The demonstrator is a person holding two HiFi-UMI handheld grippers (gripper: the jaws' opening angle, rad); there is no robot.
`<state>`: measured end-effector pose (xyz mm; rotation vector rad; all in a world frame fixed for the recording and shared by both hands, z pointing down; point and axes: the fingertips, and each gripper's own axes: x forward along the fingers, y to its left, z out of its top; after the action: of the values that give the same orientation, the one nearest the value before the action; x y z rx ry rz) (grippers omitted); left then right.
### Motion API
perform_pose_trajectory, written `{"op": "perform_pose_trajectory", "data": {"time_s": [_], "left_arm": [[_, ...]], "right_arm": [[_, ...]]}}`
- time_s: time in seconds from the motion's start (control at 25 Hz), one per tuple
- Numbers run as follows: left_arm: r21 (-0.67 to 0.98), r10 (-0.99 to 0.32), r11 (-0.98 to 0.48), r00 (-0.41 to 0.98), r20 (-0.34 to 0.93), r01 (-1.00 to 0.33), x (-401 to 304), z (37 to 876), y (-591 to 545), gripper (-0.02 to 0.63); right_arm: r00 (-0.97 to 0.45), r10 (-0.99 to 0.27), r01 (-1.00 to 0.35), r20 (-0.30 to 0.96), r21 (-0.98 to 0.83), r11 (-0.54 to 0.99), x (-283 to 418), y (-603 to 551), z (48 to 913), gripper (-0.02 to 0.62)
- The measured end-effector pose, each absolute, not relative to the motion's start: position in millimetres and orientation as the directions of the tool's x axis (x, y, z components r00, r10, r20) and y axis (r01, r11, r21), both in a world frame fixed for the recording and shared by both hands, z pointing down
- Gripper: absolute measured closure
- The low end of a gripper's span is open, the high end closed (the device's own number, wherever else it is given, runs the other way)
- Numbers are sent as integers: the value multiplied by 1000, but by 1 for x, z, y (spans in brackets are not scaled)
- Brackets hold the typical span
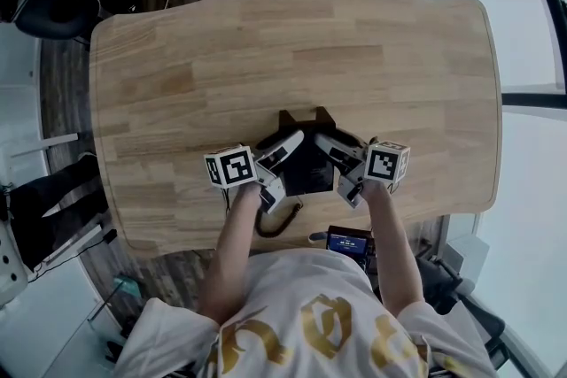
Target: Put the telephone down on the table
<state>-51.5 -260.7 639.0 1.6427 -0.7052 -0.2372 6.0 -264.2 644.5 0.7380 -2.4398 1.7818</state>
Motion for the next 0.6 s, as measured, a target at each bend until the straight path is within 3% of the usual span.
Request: {"op": "perform_pose_trajectory", "data": {"time_s": [0.44, 0.6], "left_arm": [[951, -561, -33, 793, 238, -309, -53, 642, -263, 359], [927, -570, -29, 768, 292, -374, -56, 646, -263, 304]], "right_arm": [[-877, -378, -401, 298, -887, 230, 5, -266, 642, 370], [-865, -391, -423, 315, -877, 228, 5, -266, 640, 370]]}}
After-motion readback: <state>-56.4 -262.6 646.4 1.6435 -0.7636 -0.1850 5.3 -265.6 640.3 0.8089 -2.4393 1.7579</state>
